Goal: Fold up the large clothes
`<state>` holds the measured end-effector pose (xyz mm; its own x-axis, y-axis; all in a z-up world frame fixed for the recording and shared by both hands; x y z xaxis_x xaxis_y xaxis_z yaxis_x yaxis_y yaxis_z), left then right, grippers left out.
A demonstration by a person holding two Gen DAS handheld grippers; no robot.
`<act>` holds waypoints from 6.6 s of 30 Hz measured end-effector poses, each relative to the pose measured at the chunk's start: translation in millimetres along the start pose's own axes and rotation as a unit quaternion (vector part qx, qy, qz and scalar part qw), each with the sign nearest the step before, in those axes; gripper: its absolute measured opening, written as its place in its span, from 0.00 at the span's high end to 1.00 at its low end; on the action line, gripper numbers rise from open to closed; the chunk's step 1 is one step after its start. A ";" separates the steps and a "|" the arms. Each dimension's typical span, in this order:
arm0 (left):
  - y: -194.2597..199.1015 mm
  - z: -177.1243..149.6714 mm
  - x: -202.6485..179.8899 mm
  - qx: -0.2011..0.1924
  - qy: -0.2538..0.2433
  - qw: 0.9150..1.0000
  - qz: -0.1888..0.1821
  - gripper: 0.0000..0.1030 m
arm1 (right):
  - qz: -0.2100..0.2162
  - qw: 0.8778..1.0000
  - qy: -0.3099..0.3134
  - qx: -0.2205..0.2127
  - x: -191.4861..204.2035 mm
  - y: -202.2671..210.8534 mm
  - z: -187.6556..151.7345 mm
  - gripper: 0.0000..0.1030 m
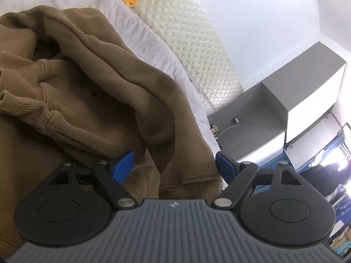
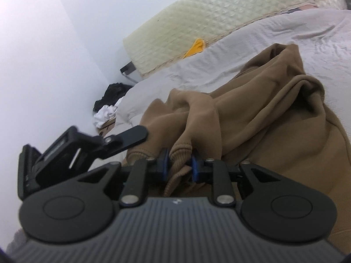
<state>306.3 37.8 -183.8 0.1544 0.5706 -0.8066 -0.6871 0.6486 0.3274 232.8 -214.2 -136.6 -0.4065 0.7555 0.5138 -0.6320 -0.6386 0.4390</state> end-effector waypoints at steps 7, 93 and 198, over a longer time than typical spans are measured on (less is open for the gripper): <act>-4.7 -0.9 0.1 0.001 -0.014 1.000 0.017 0.46 | -0.008 0.999 0.015 0.028 2.4 -9.8 -4.6 0.76; -78.2 13.2 26.7 0.076 -0.073 0.986 0.132 0.79 | -0.178 0.979 -0.086 0.052 -123.9 -55.4 21.2 0.80; 105.3 48.7 114.5 -0.007 0.138 0.957 0.255 0.75 | -0.004 0.963 -0.268 0.035 -124.4 37.7 -1.0 0.86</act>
<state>286.3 196.0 -217.8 -0.3949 0.6556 -0.6436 -0.6329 0.3137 0.7079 258.9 -332.2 -184.7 0.0090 0.5886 0.8084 -0.5796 -0.6557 0.4839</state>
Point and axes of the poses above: each gripper's, at about its wrist camera, not at the fingertips, and y roughly against the way its jaws point, x to its left, z to its top, the point moved 5 cm from there along -y, roughly the way its jaws point, and after that the axes turned 7 degrees about x, right-handed, at the moved point
